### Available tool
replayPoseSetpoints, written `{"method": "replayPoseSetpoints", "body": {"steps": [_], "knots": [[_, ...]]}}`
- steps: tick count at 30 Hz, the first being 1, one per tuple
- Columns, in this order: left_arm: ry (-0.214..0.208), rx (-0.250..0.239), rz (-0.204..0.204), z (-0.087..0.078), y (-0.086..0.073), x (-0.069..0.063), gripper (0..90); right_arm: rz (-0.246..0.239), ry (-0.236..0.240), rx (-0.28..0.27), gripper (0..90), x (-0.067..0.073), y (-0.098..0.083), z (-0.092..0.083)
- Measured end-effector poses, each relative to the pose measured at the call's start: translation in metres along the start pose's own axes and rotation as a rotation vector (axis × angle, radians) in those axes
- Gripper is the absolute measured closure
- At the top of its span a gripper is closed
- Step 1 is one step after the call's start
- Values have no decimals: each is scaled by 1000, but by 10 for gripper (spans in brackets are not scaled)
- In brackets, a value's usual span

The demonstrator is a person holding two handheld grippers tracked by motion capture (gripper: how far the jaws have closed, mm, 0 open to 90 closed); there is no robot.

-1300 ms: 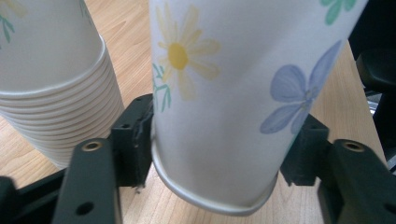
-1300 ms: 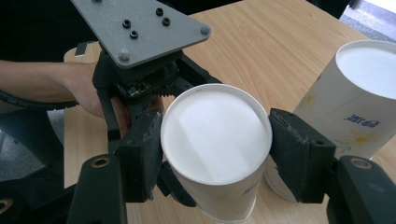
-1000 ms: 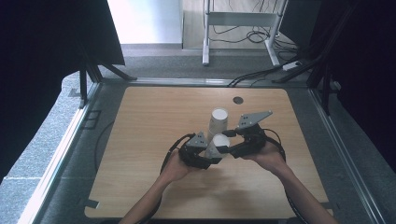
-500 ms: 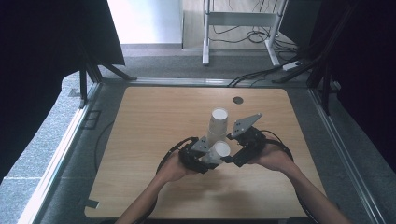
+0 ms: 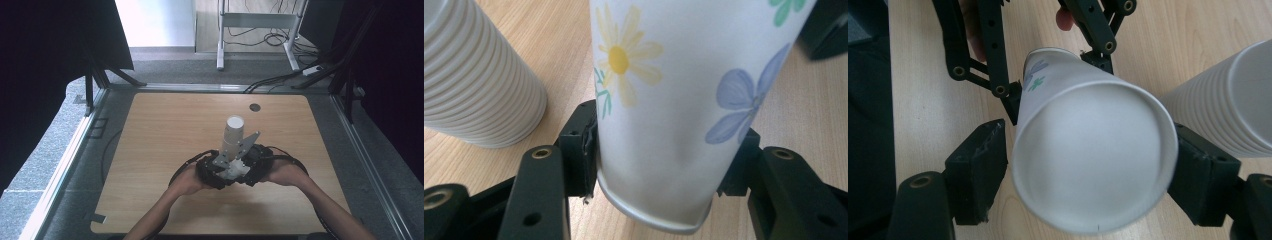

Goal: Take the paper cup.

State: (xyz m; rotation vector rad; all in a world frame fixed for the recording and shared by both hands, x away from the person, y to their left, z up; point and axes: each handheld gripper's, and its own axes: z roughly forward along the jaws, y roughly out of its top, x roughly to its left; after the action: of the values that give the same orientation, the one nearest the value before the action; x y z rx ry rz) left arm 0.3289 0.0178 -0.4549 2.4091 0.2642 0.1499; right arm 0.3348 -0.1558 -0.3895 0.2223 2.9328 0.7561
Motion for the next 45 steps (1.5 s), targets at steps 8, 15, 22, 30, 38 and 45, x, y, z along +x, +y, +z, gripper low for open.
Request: {"method": "replayPoseSetpoints", "body": {"steps": [8, 15, 22, 30, 38, 45], "knots": [[-9, 5, 8, 3, 2, -4, 454, -28, 19, 24, 283, 2, 2, 11], [-14, 11, 12, 5, 3, -6, 454, -42, 24, 34, 357, 3, 1, 15], [-11, -1, -11, 8, 3, -8, 434, -44, 26, 45, 376, 4, 0, 16], [-15, -65, -31, -2, 3, 0, 225, -11, 22, -24, 374, 2, -4, 5], [-46, -203, -65, -22, -4, 5, 155, 62, 32, -227, 374, 0, -20, -16], [-75, -298, -75, -30, -5, 3, 156, 101, 35, -391, 374, 0, -41, -24]]}}
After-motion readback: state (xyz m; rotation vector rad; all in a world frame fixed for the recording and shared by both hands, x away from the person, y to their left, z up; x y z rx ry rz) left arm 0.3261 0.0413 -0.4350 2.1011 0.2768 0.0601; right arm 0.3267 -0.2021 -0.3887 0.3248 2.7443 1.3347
